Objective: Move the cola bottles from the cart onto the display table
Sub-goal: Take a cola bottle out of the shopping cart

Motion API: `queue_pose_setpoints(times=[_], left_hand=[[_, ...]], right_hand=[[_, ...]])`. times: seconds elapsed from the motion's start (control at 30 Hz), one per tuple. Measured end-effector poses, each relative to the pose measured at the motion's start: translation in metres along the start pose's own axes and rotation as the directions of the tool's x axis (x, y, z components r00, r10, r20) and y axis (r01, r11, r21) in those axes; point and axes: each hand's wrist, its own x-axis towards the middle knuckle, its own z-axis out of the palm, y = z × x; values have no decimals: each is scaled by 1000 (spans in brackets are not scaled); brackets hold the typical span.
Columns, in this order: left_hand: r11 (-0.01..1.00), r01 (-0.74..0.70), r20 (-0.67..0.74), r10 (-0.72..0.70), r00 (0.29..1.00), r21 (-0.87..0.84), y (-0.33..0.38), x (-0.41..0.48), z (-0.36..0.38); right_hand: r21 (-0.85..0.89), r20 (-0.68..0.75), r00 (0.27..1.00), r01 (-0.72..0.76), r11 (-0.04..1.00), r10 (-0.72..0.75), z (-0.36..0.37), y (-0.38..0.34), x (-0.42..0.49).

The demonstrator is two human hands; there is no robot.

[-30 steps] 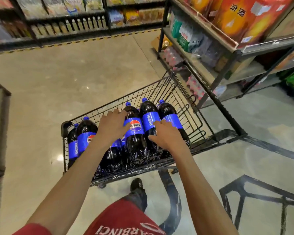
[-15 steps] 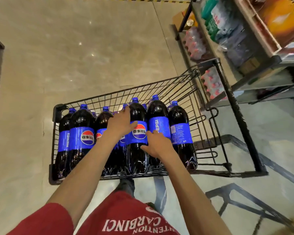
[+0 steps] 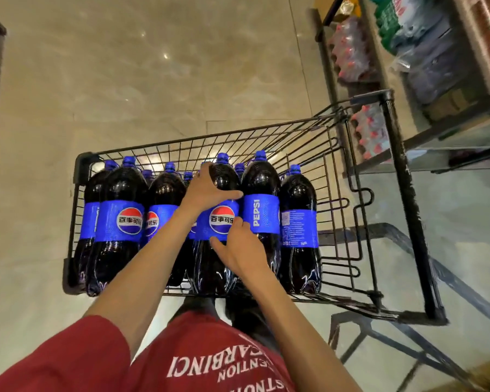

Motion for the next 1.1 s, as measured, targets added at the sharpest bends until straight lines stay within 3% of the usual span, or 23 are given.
queue_pose_setpoints(times=[0.37, 0.57, 0.67, 0.8, 1.1], left_hand=[[976, -20, -80, 3, 997, -215, -2, -13, -9], [951, -86, -117, 53, 992, -297, -19, -36, -26], [937, -105, -135, 63, 989, -334, -28, -44, -32], [921, -117, -163, 59, 985, -371, -31, -52, -36], [897, -193, -283, 80, 956, -397, -32, -78, -40]], right_hand=[[232, 20, 999, -34, 972, 30, 12, 1, 10], [543, 208, 976, -170, 822, 65, 24, 12, 13], [634, 208, 978, -159, 757, 31, 38, 15, 15], [671, 188, 982, -110, 733, -24, 63, 26, 28], [656, 94, 995, -36, 754, -35, 45, 10, 7]])
